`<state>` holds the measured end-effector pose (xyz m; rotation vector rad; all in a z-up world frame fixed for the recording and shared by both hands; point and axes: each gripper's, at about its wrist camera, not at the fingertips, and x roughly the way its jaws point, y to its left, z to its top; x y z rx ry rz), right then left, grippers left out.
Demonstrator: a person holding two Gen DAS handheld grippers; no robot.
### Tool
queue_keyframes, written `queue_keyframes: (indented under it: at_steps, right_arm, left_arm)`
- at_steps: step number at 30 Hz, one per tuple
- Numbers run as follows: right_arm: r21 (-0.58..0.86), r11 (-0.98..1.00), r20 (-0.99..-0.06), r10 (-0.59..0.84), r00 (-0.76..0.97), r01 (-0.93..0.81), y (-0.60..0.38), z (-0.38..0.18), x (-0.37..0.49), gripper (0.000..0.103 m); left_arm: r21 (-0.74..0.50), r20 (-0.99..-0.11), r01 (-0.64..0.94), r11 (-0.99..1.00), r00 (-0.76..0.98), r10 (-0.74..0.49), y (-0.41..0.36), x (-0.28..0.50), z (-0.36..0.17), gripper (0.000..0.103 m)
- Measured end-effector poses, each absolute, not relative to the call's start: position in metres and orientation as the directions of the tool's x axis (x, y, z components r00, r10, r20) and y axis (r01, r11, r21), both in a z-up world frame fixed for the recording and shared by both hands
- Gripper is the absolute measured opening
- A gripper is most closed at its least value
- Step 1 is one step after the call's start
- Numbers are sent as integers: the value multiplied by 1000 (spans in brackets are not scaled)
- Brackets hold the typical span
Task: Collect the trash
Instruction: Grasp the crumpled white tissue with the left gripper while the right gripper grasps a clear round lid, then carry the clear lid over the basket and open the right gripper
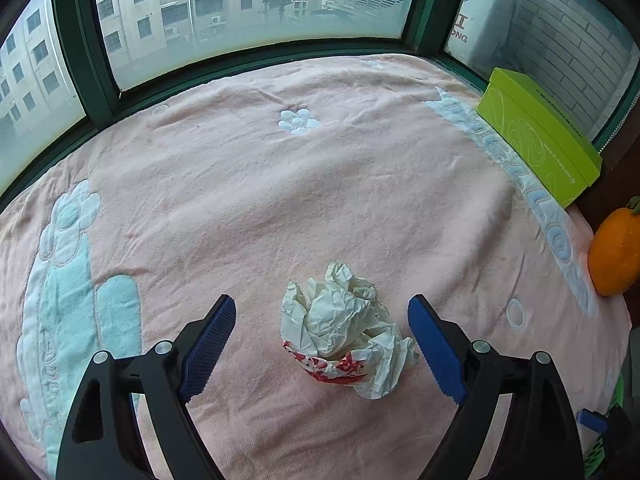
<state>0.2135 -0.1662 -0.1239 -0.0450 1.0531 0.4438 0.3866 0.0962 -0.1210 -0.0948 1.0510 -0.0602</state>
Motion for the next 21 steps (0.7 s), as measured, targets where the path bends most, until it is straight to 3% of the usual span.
queue_keyframes:
  at_steps: [7,12,21]
  right_arm:
    - [183,913,-841,337,422,-364,-165,-124,216,96]
    - [181,920,-841,327,431,-347,-167,-121,213,90]
    - [229,928,-813,348,466,-293,-182,-111,200,89]
  left_arm:
    - [-141,-859,43,989,492,-144,92,388,-125,65]
    - [-162,-852,66,985,493,-174,87,384,-126,51]
    - [-164,-838,75,984,515,-179,89,369,-115,38]
